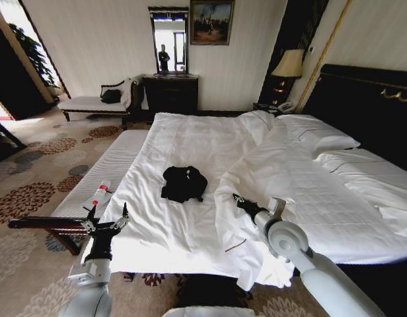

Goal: Fold the clothes on the bed.

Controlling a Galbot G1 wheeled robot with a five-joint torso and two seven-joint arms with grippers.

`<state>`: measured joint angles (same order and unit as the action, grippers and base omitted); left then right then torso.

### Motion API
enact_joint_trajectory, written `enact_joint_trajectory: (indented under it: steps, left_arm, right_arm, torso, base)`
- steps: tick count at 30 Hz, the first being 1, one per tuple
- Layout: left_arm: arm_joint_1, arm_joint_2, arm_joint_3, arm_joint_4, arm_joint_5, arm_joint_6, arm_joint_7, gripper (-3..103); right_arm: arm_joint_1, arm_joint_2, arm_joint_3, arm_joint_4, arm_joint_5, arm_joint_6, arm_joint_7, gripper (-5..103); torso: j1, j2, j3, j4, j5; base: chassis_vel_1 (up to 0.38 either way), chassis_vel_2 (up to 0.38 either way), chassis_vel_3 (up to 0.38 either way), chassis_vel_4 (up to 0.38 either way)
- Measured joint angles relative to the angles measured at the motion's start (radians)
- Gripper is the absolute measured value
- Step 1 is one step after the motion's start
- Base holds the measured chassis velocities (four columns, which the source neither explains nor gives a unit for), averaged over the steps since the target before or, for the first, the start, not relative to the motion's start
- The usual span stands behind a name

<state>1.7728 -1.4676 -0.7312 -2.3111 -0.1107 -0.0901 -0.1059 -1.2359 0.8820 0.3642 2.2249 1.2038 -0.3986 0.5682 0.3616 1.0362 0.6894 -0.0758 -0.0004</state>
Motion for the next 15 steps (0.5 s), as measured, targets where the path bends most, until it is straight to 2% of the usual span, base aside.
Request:
enact_joint_trajectory:
  steps: [6,9,11,15]
  left_arm:
    - [-0.007,0.004,-0.001,0.004,-0.009,0.0,-0.001,100]
    - [-0.017,0.01,-0.001,0.012,-0.019,0.0,-0.001,100]
    - [-0.02,0.011,0.0,0.015,-0.022,0.0,-0.001,100]
    - [-0.036,0.012,0.014,0.024,-0.024,0.0,-0.001,100]
  right_arm:
    - [-0.075,0.037,0.11,0.044,-0.001,0.001,-0.007,2]
    - [-0.125,0.064,0.221,0.085,-0.001,0.0,0.012,2]
    - [-0.14,0.068,0.251,0.099,-0.001,0.0,0.021,2]
    - [-0.21,0.082,0.413,0.156,0.006,0.0,0.043,2]
  torso:
    - [0.0,0.0,0.0,0.0002,-0.0001]
    - [0.0,0.0,0.0,0.0003,-0.0001]
    - [0.0,0.0,0.0,0.0003,0.0]
    - [0.0,0.0,0.0,0.0,0.0]
  base:
    - [0.0,0.0,0.0,0.0]
    - [0.0,0.0,0.0,0.0]
    - [0.0,0.0,0.0,0.0]
    - [0.0,0.0,0.0,0.0]
